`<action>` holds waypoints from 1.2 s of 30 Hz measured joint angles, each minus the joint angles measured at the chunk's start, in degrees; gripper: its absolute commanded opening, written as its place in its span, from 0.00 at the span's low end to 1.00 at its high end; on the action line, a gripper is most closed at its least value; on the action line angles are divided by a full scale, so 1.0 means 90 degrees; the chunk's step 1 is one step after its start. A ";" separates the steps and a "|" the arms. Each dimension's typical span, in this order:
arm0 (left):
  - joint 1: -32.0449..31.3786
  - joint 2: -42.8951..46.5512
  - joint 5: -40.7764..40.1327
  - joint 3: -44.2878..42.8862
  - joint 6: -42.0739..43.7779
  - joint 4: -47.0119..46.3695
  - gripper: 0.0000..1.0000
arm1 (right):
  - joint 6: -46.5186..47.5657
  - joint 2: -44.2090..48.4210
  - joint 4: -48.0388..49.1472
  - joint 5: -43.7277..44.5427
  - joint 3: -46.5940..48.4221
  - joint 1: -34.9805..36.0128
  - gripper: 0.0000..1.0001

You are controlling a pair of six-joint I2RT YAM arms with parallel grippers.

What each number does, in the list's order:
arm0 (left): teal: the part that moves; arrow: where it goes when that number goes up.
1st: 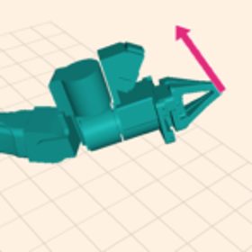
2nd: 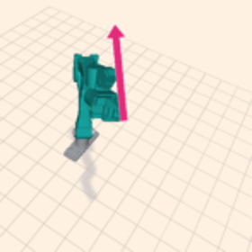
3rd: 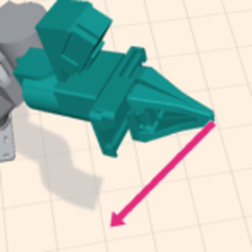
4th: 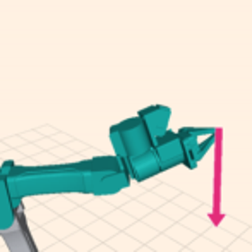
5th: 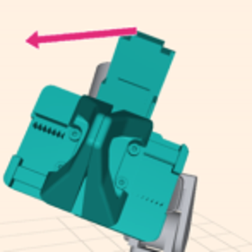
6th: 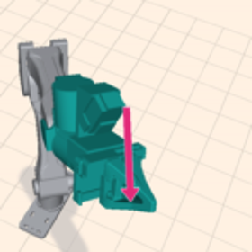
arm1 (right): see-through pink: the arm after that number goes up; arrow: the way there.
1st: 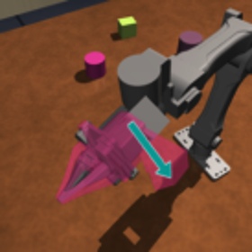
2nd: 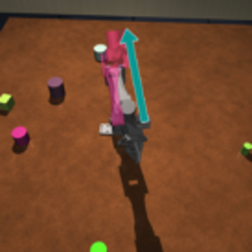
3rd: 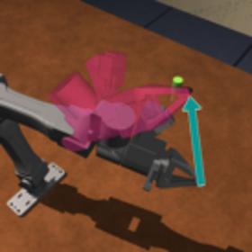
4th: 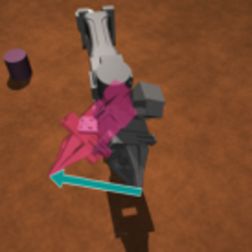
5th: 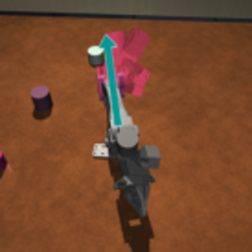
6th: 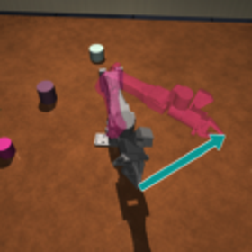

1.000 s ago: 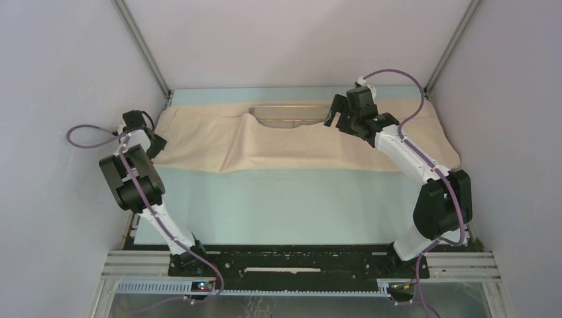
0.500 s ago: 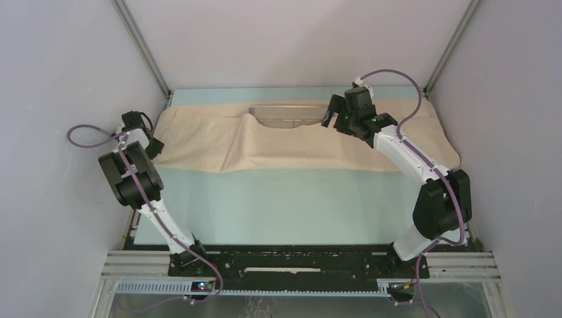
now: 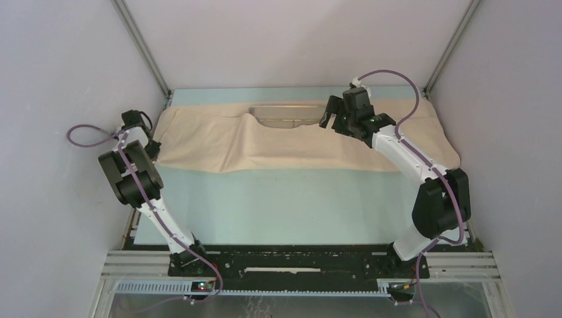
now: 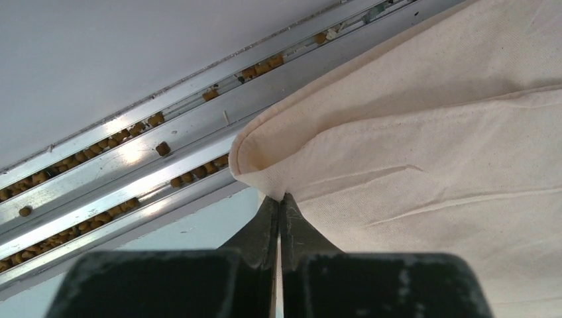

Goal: Open and lay out the surgical kit
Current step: Open the surgical kit at the center of the board.

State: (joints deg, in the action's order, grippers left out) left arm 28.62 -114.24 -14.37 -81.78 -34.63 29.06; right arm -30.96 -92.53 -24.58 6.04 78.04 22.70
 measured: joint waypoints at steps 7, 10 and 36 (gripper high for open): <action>0.0000 0.0124 -0.0066 0.0158 0.0017 -0.0044 0.00 | 0.0000 -0.0056 0.0002 -0.0075 0.0000 0.0053 1.00; 0.0000 0.0279 -0.0204 0.0352 0.0005 -0.0034 0.00 | 0.0000 -0.0058 0.0002 -0.0090 0.0000 0.0075 1.00; 0.0182 0.0568 -0.0457 0.0440 -0.0102 0.0430 0.06 | 0.0138 -0.0350 0.0012 -0.0352 0.0000 -0.0325 1.00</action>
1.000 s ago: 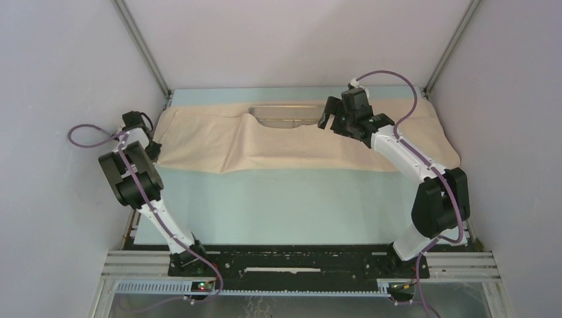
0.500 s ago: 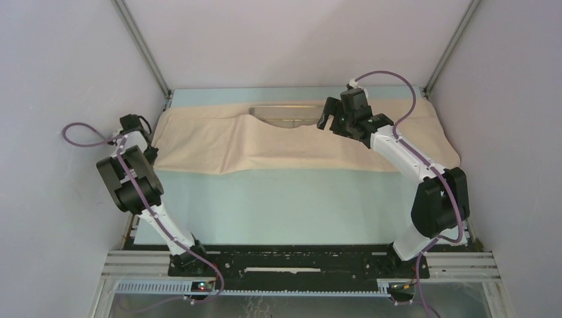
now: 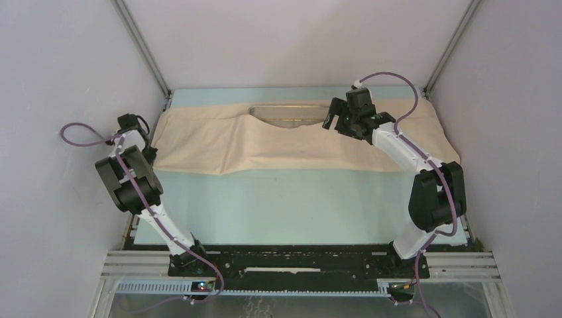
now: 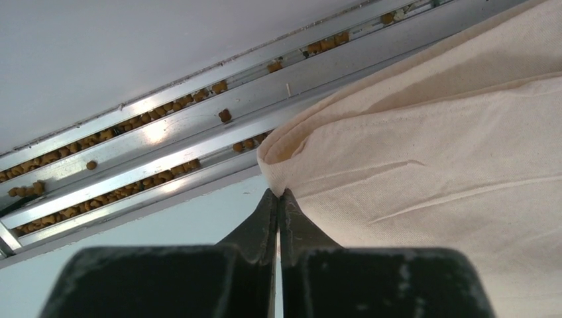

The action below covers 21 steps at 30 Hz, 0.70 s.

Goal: Open and lay out the surgical kit
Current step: Open the surgical kit at the center of the board.

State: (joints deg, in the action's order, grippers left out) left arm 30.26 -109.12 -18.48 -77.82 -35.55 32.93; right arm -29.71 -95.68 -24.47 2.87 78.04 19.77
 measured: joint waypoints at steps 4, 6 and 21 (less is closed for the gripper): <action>0.0005 0.0000 0.0034 -0.0039 0.0010 0.0097 0.42 | 0.0119 -0.0129 0.0007 -0.0022 0.0002 -0.0168 1.00; 0.0012 0.0000 0.0056 -0.0046 0.0017 0.0109 0.54 | 0.0228 -0.0253 -0.0034 -0.0024 0.0061 -0.0233 0.99; -0.0437 0.0816 0.0376 -0.0046 0.0019 0.0180 0.82 | 0.1049 -0.1739 -0.0401 -0.0024 0.1642 -0.0636 0.79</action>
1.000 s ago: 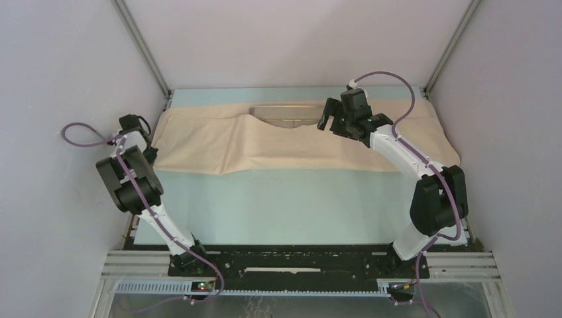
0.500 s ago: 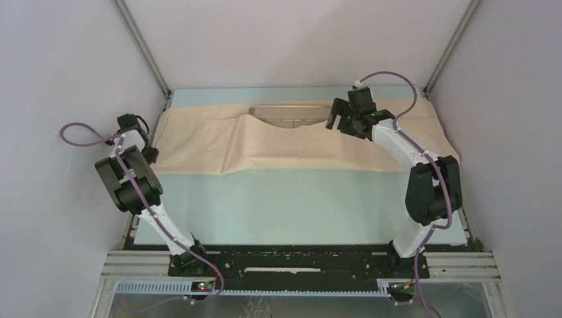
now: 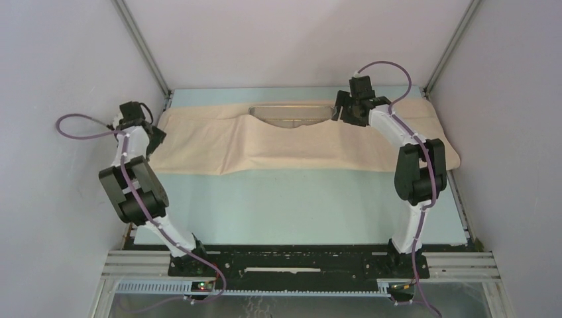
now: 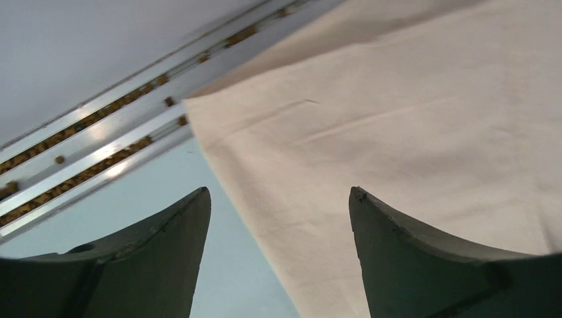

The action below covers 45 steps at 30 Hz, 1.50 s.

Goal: Open and lay out the surgical kit
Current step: Open the surgical kit at the center of the board.

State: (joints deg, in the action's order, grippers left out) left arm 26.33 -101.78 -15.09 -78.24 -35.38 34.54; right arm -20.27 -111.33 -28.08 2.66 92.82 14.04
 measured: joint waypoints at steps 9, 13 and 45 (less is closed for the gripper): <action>-0.1375 0.0855 0.0119 -0.0051 0.0206 -0.0379 0.83 | 0.0170 -0.0512 -0.0107 -0.0126 0.0510 -0.0107 0.72; -0.2227 0.0714 0.0260 -0.0355 0.0444 -0.0335 0.83 | 0.0206 -0.0746 -0.0155 -0.0180 0.0675 -0.0114 0.70; -0.4318 -0.2637 0.0415 -0.3667 0.1275 0.0721 0.73 | 0.0325 -0.1372 -0.0648 -0.0452 0.1421 -0.0107 0.55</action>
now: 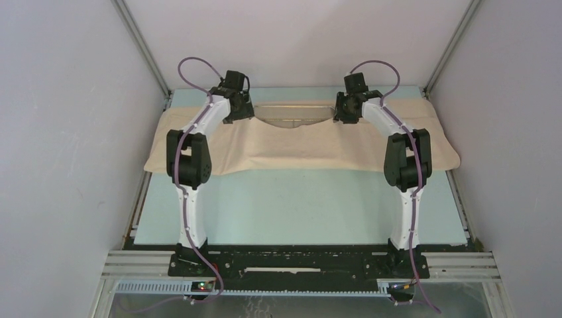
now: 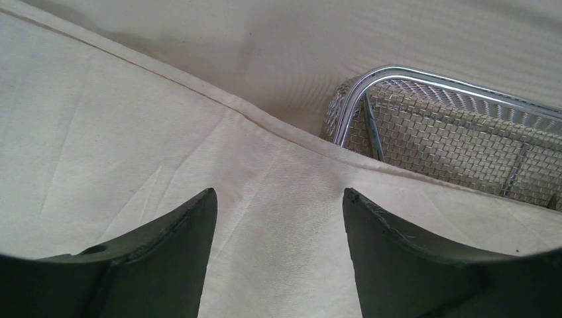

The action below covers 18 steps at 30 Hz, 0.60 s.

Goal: Open and lay out the surgical kit
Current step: Open the surgical kit at the center of the board.

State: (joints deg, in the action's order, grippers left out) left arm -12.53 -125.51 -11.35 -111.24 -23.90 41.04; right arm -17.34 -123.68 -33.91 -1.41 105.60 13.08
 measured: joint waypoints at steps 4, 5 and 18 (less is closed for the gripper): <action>-0.0010 -0.0044 0.0058 -0.0002 -0.0002 0.0002 0.69 | 0.0134 0.0000 -0.0051 0.0384 0.0002 0.0085 0.61; -0.0012 -0.0078 0.0097 -0.0046 -0.0002 0.0015 0.68 | 0.0163 0.0000 -0.0075 0.0471 0.0015 0.0112 0.62; -0.0017 -0.0330 0.0452 -0.0221 -0.0075 -0.0175 0.37 | 0.0357 -0.0155 -0.0175 0.0721 0.0549 0.0182 0.64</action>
State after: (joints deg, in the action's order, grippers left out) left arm -12.69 -128.49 -7.29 -113.23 -24.58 39.46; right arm -14.13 -125.08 -35.48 5.08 110.54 14.72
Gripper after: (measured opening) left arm 0.459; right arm 0.644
